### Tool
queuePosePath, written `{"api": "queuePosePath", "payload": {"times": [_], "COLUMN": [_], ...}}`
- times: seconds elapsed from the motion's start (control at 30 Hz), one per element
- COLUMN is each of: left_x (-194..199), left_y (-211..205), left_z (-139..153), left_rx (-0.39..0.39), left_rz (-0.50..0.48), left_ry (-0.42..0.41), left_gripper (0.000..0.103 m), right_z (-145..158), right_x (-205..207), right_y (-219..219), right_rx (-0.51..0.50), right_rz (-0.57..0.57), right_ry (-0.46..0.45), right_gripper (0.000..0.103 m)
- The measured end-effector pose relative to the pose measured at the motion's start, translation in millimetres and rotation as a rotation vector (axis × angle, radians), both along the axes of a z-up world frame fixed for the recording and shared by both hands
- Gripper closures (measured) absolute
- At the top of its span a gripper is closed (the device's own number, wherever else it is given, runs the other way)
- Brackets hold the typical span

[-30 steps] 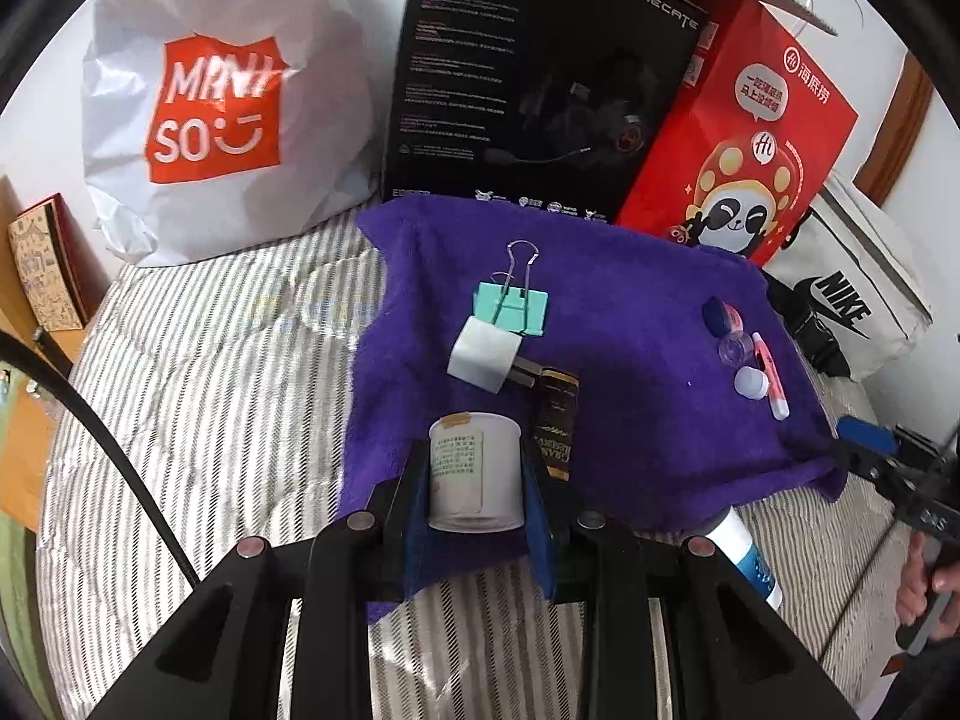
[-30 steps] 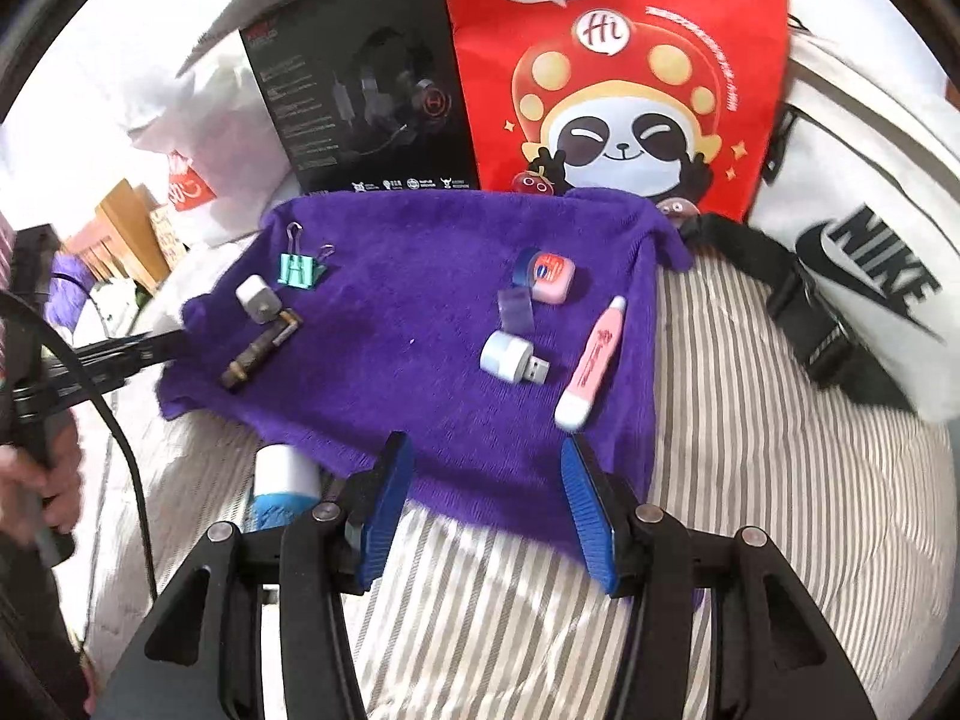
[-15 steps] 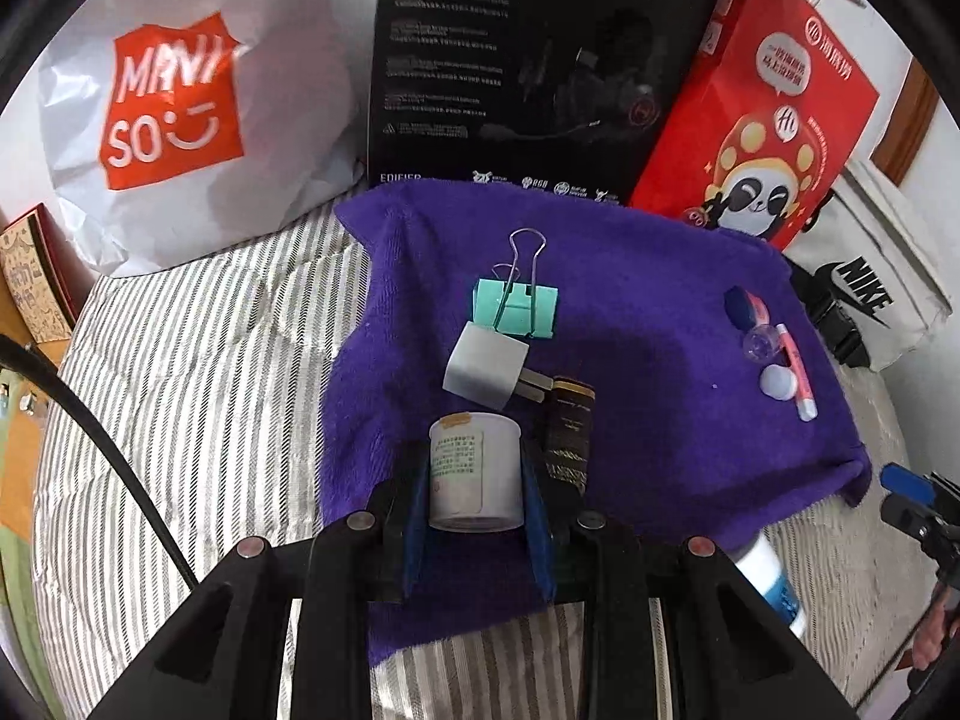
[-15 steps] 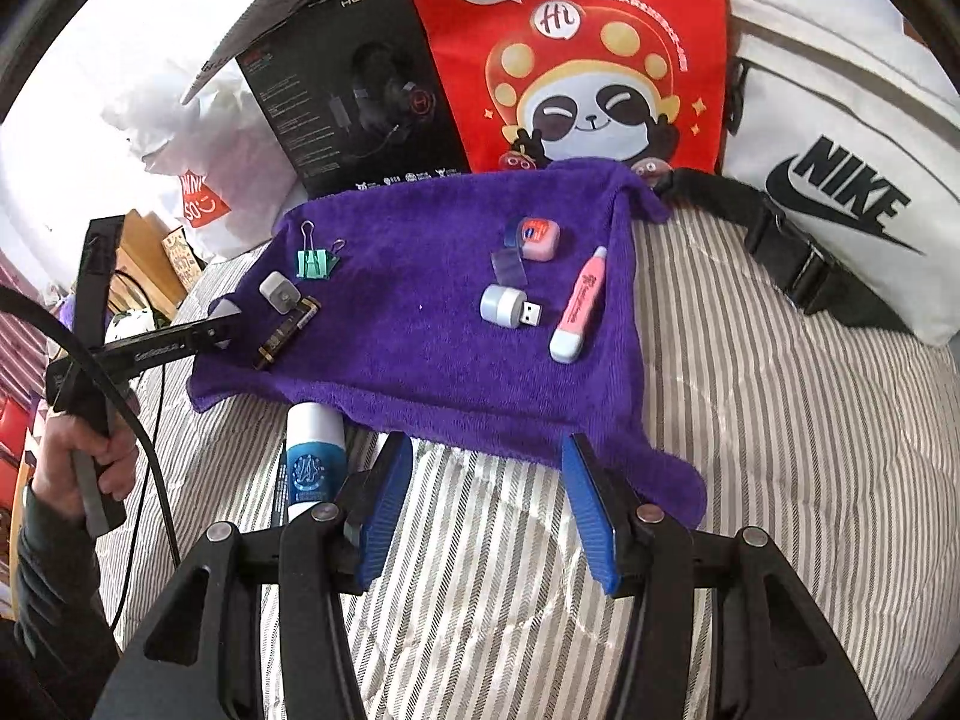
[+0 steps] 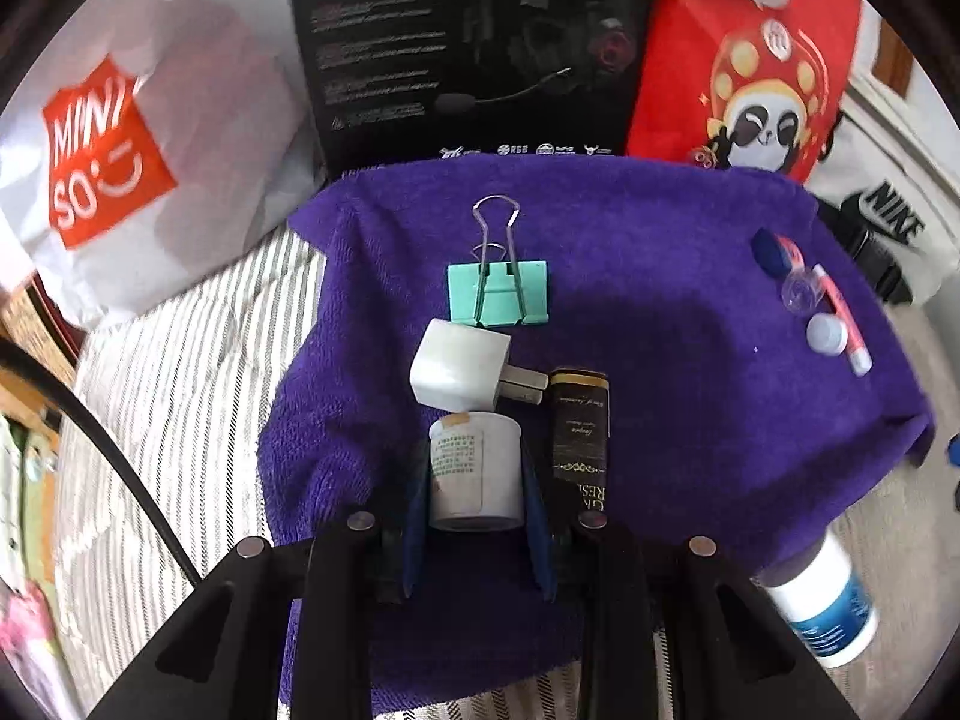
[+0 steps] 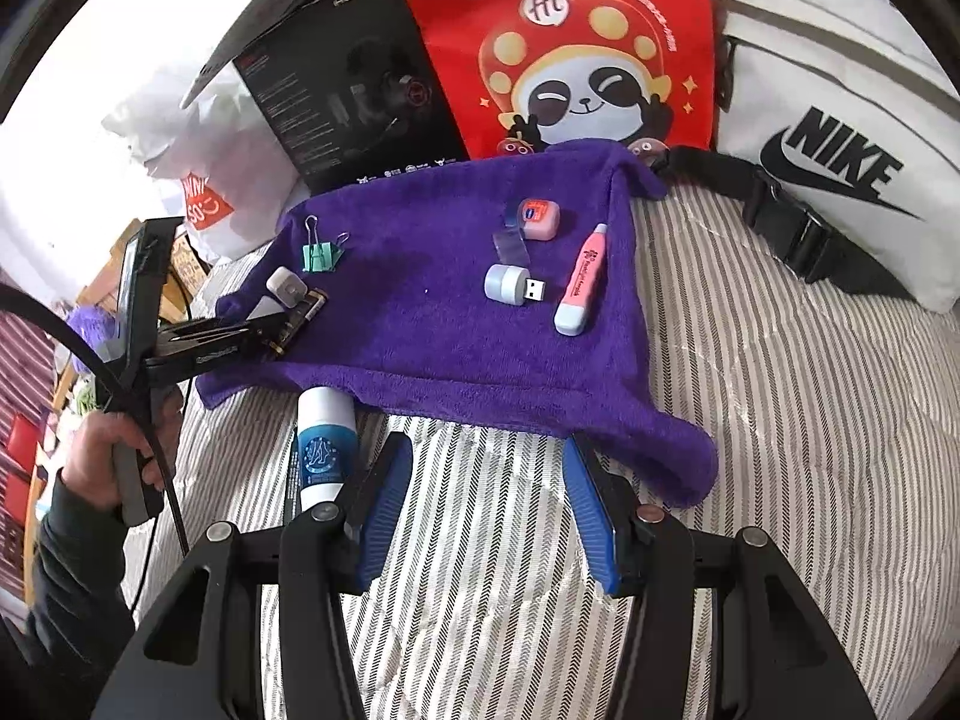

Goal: Organize rigid objects
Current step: 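Lower the white jar onto the towel beside the gold bottle and open the left tool, then grasp the black rectangular stick with the left tool while the right tool moves toward the balm stick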

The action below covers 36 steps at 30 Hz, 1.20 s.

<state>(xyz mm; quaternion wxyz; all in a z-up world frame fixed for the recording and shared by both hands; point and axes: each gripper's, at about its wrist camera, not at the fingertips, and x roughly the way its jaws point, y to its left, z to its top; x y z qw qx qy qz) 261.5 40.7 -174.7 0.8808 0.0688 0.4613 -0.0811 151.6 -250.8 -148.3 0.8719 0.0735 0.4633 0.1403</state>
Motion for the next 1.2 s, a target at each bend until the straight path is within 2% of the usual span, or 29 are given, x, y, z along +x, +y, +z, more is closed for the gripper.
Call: {"api": "queuePosePath", "payload": {"times": [0.1,0.37,0.5,0.7,0.73,0.8,0.87,1.03,1.13,1.2], "left_x": [2,-5,-12,-51,-57,-71,-81,-98,-105,-108], "left_y": [4,4,10,15,14,12,6,-19,-30,-42], "left_z": [1,3,9,31,34,38,37,25,18,13], "left_rx": [-0.025,-0.012,-0.031,-0.052,-0.058,-0.103,-0.133,-0.148,-0.213,-0.211], "left_rz": [0.005,-0.021,0.023,0.048,0.046,0.036,0.018,0.010,-0.001,-0.015], "left_ry": [0.016,0.047,0.051,-0.011,-0.015,0.001,0.024,0.035,0.062,0.076], "left_gripper": [0.075,0.074,0.072,0.072,0.069,0.068,0.068,0.068,0.068,0.068], "right_z": [0,6,9,15,15,15,16,21,24,26], "right_x": [-2,-12,-20,-37,-39,-44,-49,-64,-74,-81], "right_y": [2,1,0,-1,-2,-3,-2,-1,-3,-6], "right_rx": [-0.006,0.015,0.019,0.005,0.007,0.011,0.016,0.010,-0.004,-0.007], "right_rz": [0.009,0.014,0.015,0.019,0.016,0.010,0.011,0.005,-0.005,-0.007], "right_ry": [0.001,0.001,-0.001,-0.018,-0.018,-0.016,-0.017,-0.034,-0.039,-0.038], "right_gripper": [0.051,0.051,0.051,0.051,0.051,0.051,0.051,0.051,0.051,0.051]}}
